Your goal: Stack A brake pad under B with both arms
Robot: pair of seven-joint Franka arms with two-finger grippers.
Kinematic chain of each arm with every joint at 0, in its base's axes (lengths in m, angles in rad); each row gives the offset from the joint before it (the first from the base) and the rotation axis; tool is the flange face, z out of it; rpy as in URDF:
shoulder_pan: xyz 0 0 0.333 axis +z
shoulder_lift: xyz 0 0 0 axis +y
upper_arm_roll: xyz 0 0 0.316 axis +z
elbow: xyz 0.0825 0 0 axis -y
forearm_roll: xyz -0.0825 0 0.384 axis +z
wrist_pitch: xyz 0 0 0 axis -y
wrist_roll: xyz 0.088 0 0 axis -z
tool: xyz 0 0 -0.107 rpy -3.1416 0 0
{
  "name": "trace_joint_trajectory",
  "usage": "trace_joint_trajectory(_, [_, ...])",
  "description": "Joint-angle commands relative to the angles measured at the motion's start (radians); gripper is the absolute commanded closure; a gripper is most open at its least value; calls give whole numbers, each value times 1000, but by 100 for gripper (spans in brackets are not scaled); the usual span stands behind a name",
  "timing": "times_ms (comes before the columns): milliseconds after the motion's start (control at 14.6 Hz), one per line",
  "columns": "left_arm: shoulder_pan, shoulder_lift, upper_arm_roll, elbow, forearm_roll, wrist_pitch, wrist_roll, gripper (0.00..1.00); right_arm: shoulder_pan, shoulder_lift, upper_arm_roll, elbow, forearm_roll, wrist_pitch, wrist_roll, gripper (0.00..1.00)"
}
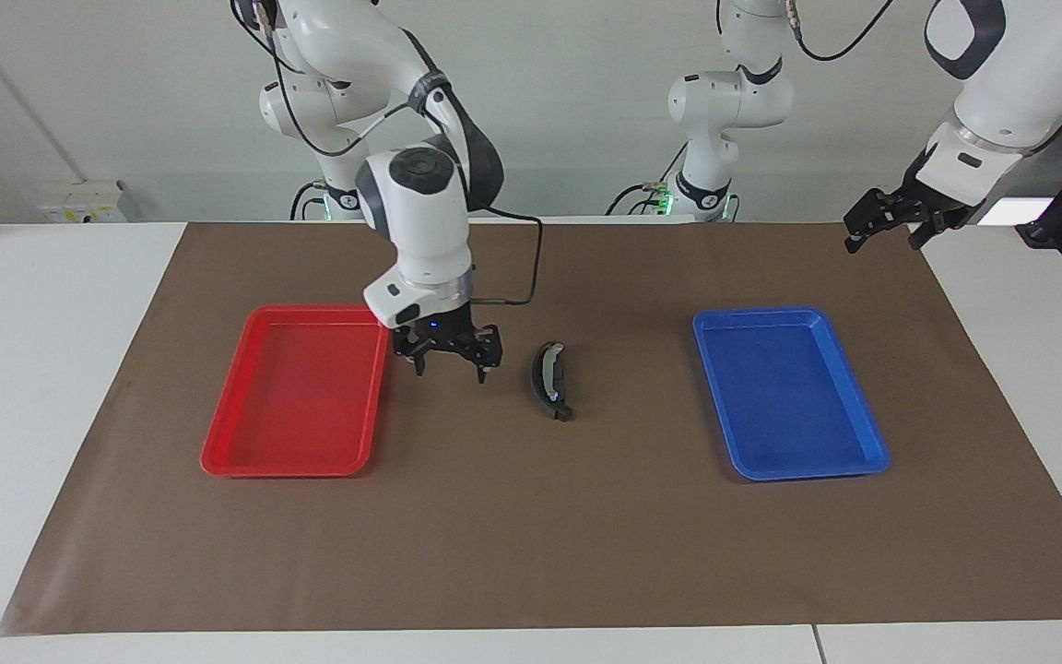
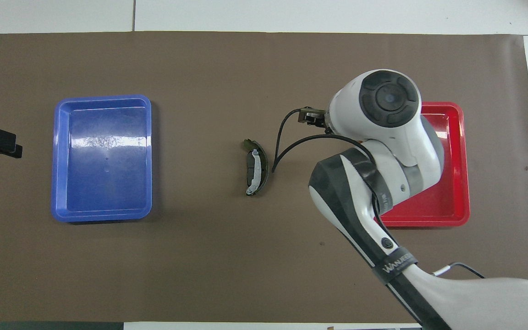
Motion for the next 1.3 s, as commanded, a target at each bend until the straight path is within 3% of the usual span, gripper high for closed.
trace_joint_trajectory(0, [13,-5,-8,-2,-8,-14,14,0,-105,-86,19,-28,-17,-76,-106,0])
trace_joint_trajectory(616, [13,-5,-8,-2,-8,-14,12,0,-372,-261,15,8,58,-394,-453,0])
trace_joint_trajectory(958, [13,-5,-8,-2,-8,-14,12,0,-389,-233,12,157,41,-546,-497,0])
trace_joint_trajectory(1232, [13,-5,-8,-2,-8,-14,12,0,-386,-215,15,191,55,-589,-499,0])
